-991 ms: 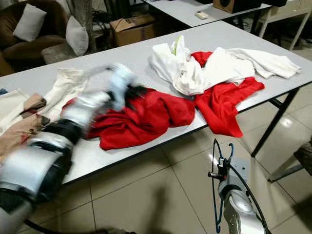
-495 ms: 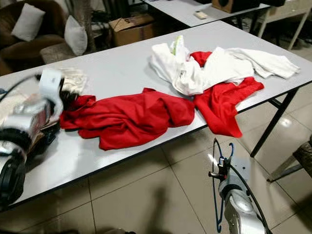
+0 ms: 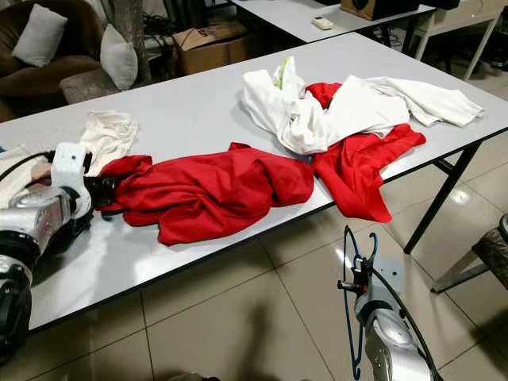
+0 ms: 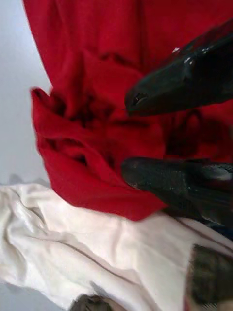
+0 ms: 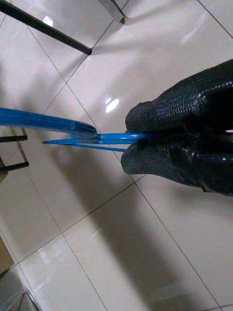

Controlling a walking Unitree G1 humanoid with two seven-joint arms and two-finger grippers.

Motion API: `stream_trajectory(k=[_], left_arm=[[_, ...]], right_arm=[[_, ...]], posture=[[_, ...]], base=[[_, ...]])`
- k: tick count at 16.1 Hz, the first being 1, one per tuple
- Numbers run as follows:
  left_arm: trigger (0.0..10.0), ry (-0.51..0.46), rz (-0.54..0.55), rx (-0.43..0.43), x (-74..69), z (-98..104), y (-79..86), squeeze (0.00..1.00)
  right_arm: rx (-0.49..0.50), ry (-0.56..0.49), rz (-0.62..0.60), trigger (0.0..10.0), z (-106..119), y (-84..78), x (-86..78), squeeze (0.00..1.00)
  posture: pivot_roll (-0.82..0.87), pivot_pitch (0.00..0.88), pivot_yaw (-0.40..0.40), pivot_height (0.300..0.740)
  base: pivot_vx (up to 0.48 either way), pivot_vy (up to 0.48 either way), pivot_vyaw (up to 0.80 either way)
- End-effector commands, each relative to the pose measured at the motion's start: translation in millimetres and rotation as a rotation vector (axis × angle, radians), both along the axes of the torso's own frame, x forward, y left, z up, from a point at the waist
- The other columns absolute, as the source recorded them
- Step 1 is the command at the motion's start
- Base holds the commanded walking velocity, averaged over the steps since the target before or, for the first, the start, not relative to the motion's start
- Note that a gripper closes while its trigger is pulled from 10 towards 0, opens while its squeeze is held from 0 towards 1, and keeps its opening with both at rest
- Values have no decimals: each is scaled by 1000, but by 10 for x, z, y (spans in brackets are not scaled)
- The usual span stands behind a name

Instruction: Hang hanger

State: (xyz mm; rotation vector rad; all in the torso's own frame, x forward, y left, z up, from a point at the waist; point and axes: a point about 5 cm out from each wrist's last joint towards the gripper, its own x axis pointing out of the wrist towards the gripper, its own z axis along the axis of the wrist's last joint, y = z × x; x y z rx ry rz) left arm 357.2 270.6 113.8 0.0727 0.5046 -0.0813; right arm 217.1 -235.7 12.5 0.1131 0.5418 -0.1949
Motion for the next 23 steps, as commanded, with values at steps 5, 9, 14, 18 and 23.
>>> stream_trajectory(k=[5,9,14,18,23], left_arm=[[0,-34,39,3,-48,-17,73,0],[0,-92,17,-97,-23,4,-24,0],[0,-56,-40,-203,-39,-105,-235,0],[0,-61,-33,-211,-62,-129,-238,0],[0,-194,6,-216,-24,18,-178,0]], right_arm=[[-8,2,25,10000,2,18,38,0],[-10,1,22,10000,13,6,24,0],[-52,23,-61,10000,74,-273,-340,0],[-148,-47,-319,10000,237,-572,-490,0],[-210,-623,-246,10000,1285,-643,-96,0]], posture=[[-120,0,104,740],[-118,0,105,740],[-133,0,106,740],[-140,0,104,740],[-137,0,95,740]], base=[[0,0,0],[0,0,0],[0,0,0],[0,0,0],[0,0,0]])
